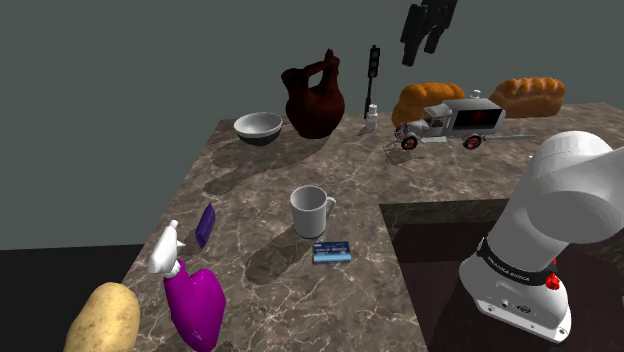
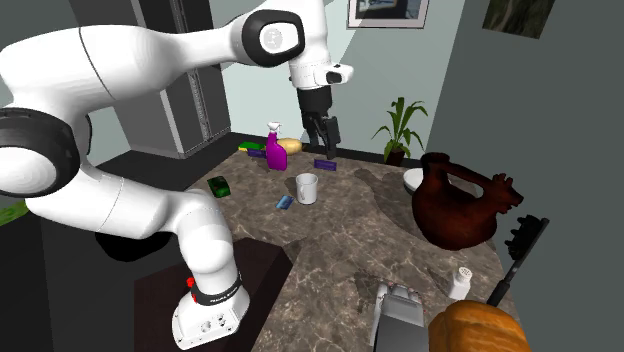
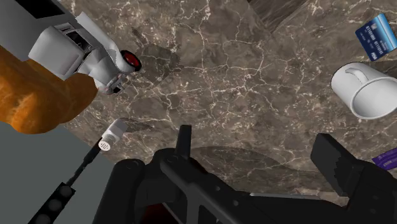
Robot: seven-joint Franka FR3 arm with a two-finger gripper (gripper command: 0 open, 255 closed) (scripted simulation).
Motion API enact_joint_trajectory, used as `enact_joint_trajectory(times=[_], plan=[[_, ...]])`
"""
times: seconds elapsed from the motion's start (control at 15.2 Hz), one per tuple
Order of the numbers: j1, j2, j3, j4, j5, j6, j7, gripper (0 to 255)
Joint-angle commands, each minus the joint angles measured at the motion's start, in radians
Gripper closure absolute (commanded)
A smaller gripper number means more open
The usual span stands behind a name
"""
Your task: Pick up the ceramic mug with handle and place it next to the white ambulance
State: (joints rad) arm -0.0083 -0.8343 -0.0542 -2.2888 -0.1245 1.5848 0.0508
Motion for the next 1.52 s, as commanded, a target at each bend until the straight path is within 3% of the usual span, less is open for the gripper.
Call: enact_joint_trajectory(times=[0.0, 0.73, 1.45], plan=[[0.0, 0.0, 0.0, 0.0, 0.0, 0.0, 0.0, 0], [0.06, 0.127, 0.181, -0.136, 0.114, 0.203, 0.223, 0], [0.104, 0.404, 0.365, -0.129, 0.178, 0.426, 0.444, 0]])
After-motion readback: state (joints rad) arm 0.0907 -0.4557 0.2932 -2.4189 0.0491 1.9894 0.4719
